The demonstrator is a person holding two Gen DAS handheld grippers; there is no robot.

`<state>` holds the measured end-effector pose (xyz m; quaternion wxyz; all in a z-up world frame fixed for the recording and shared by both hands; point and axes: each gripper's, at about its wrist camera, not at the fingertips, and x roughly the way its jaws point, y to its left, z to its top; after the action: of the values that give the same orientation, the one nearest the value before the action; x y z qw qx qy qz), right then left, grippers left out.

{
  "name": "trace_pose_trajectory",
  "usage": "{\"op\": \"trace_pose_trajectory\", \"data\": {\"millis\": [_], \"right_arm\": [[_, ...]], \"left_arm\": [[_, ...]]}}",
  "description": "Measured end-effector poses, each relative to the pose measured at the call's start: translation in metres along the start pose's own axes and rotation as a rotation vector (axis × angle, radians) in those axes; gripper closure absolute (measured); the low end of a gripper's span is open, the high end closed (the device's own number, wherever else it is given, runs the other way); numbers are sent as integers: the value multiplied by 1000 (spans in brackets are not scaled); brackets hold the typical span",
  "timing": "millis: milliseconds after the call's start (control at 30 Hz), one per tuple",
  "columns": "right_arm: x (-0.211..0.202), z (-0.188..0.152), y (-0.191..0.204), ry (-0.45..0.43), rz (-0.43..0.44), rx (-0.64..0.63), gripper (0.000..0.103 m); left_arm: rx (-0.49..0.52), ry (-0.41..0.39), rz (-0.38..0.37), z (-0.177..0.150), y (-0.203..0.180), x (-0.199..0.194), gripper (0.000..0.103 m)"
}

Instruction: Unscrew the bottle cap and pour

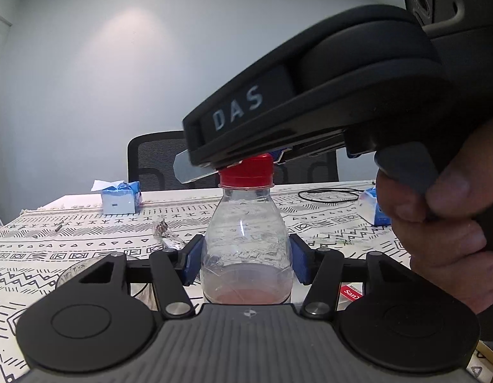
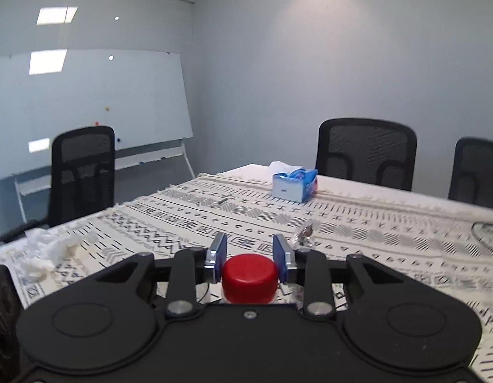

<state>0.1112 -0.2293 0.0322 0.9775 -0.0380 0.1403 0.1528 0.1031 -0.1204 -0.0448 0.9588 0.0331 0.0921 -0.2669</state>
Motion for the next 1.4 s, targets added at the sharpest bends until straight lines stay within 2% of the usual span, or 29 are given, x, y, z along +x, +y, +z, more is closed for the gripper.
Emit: {"op": "trace_pose_trajectory", "data": {"millis": [67, 267, 367, 467, 500, 600, 667, 800, 900, 1033, 1167, 1267, 1333, 1400], "right_arm": [[-1, -3, -3, -20, 28, -25, 71], [0, -9, -27, -81, 193, -67, 71], [3, -6, -36, -75, 240, -42, 71], [2, 0, -32, -17, 167, 69, 69], [1, 2, -26, 12, 115, 98, 67], [1, 3, -6, 31, -21, 90, 69], [2, 2, -1, 27, -65, 73, 69], [0, -4, -4, 0, -43, 62, 70], [0, -11, -12, -37, 2, 53, 70], [3, -15, -20, -73, 95, 3, 70], [6, -19, -34, -110, 222, -30, 70], [7, -16, -41, -100, 288, -41, 70], [6, -10, -39, -56, 268, -13, 69], [4, -4, -27, -4, 177, 25, 67]], "left_arm": [[-3, 0, -8, 0, 1, -1, 50], [-8, 5, -39, 1, 7, -1, 51], [-19, 7, -48, 1, 9, 1, 51], [-11, 0, -28, 0, 4, 1, 50], [-7, -2, -21, 0, 2, 0, 50], [16, -13, 7, -2, -4, 0, 49], [24, -16, 15, -2, -5, 0, 49], [40, -21, 19, -3, -5, 1, 49], [4, -8, -7, 0, 2, 2, 51], [-22, -3, -18, 1, 9, 5, 51], [-38, 3, -37, 2, 15, 7, 51], [-46, 4, -53, 1, 17, 8, 52], [-33, -3, -48, 0, 13, 8, 51], [-20, -11, -32, -2, 10, 7, 51]]}}
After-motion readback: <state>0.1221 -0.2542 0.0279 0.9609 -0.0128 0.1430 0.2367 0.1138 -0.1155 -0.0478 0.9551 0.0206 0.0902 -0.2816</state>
